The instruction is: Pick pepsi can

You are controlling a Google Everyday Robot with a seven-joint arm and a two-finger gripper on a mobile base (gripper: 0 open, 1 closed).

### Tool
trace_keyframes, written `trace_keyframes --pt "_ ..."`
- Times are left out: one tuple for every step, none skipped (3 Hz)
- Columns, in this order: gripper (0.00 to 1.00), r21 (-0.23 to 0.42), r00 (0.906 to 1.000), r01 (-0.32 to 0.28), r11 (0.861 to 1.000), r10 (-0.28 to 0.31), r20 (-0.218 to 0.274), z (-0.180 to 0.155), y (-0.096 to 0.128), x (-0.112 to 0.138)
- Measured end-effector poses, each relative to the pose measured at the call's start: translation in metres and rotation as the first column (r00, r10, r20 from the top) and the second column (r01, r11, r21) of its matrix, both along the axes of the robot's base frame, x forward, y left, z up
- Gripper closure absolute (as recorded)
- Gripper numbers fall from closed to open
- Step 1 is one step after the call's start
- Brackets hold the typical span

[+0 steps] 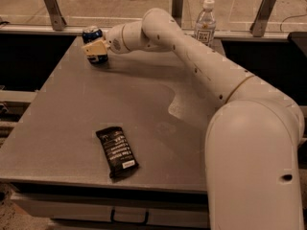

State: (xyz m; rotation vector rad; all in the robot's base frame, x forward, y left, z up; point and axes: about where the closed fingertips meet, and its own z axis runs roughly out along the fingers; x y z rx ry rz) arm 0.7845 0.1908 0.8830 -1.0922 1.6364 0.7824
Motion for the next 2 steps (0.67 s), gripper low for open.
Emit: trace_keyframes --pt "0.87 0.039 0.9985 -0.048 0.998 0.047 0.026 0.023 -0.014 -0.022" --pt "1.0 0.112 0.9833 -0.181 0.977 0.178 0.037 0.057 -0.022 -0.077"
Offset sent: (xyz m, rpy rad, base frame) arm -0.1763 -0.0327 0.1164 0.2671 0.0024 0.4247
